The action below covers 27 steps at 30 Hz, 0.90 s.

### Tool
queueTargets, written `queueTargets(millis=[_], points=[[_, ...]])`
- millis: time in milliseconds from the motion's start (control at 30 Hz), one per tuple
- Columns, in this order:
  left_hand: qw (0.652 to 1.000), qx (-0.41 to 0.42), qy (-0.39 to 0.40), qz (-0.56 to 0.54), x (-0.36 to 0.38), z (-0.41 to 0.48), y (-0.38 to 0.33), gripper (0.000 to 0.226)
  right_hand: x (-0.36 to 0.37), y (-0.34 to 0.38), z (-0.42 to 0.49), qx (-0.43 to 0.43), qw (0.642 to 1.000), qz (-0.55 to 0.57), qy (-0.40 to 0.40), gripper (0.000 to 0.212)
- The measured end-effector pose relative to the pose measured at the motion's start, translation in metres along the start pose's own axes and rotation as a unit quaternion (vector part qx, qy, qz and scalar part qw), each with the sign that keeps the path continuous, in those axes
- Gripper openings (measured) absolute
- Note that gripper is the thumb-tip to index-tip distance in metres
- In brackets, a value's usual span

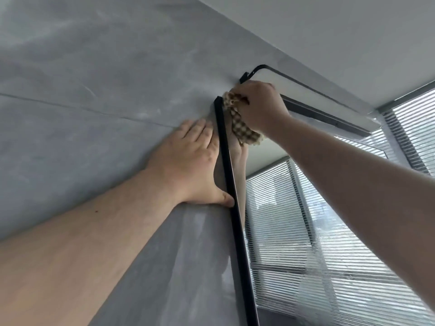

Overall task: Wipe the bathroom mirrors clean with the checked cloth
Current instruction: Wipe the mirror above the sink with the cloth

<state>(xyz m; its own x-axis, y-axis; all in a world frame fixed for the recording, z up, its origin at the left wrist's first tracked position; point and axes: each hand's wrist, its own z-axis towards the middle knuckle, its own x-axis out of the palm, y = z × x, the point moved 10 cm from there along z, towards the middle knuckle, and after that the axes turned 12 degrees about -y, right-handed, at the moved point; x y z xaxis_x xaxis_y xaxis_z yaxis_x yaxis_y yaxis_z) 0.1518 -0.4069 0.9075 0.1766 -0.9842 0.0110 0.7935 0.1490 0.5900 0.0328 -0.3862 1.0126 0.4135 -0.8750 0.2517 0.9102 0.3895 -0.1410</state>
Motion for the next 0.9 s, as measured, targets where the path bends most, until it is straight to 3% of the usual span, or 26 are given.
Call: queueTargets(millis=[167, 267, 633, 767, 900], points=[[1.0, 0.003, 0.002, 0.009, -0.001, -0.001, -0.001, 0.147, 0.003, -0.002, -0.005, 0.049, 0.995, 0.089, -0.018, 0.025], [1.0, 0.004, 0.008, 0.011, -0.002, -0.001, -0.001, 0.145, 0.004, -0.005, -0.011, 0.075, 0.988, 0.136, -0.027, 0.029], [1.0, 0.003, 0.021, 0.002, 0.002, -0.002, -0.002, 0.146, -0.018, 0.007, -0.109, 0.041, 0.983, 0.175, 0.036, 0.017], [1.0, -0.002, 0.029, -0.004, 0.003, -0.002, -0.001, 0.148, -0.03, 0.01, -0.159, 0.006, 0.98, 0.198, 0.023, 0.022], [1.0, 0.002, 0.028, -0.002, 0.004, -0.001, -0.002, 0.146, -0.024, 0.005, -0.138, 0.014, 0.982, 0.19, 0.004, 0.025]])
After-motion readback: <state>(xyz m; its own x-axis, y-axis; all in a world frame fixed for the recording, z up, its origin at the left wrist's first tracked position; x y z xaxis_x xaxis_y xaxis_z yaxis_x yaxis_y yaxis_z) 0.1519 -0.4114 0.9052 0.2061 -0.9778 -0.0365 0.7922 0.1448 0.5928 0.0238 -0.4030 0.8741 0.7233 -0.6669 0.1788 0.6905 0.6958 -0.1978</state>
